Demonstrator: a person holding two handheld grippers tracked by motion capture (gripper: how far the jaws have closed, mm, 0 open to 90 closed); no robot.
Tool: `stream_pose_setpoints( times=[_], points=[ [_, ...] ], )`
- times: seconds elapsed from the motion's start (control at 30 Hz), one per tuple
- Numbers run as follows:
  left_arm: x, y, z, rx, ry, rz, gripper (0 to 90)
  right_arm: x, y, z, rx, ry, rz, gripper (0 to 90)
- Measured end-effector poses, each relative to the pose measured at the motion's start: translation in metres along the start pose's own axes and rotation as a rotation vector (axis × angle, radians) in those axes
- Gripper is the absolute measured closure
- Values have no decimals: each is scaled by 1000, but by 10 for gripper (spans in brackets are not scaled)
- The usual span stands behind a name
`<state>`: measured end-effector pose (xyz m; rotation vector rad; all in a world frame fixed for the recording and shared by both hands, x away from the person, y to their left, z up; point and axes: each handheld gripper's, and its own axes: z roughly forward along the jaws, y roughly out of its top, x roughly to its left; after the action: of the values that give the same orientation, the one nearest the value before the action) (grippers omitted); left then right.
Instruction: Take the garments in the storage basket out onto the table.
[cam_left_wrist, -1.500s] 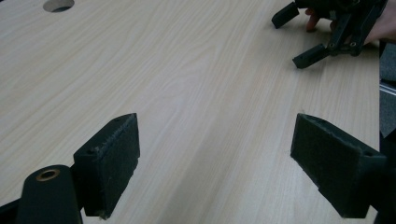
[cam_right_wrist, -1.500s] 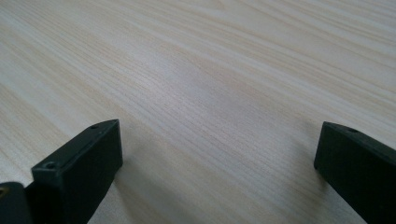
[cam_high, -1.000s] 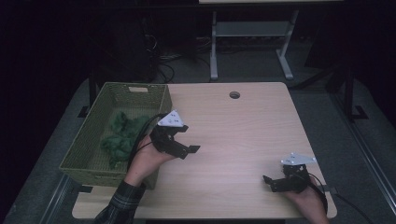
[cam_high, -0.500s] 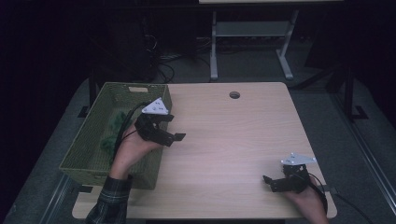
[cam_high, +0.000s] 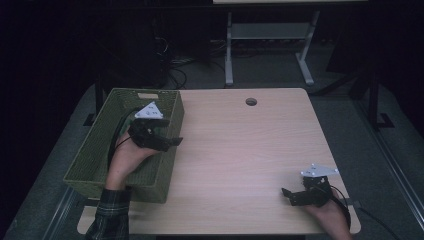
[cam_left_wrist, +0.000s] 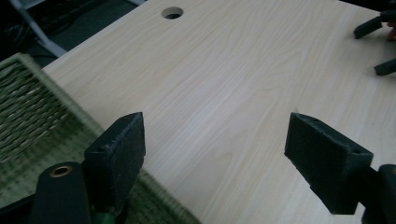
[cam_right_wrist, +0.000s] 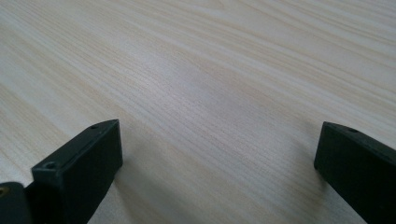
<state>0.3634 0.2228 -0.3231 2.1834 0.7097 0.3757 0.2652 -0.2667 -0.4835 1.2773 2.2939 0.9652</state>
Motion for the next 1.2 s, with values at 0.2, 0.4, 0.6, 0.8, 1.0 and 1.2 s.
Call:
stream_pose_setpoints(
  times=[0.2,0.4,0.6,0.8,1.0,1.2],
  points=[
    [15,-9,-9,1,47,-35,225,0,0,0,0,0,0,7],
    [28,-21,-17,22,103,-46,269,0,0,0,0,0,0,7],
    [38,-31,-21,47,143,-73,310,0,0,0,0,0,0,7],
    [48,-43,-22,71,164,-94,340,0,0,0,0,0,0,7],
    [58,-56,-18,124,193,-109,357,0,0,0,0,0,1,7],
    [67,-65,-12,167,202,-129,362,0,0,0,0,0,0,6]
  ],
)
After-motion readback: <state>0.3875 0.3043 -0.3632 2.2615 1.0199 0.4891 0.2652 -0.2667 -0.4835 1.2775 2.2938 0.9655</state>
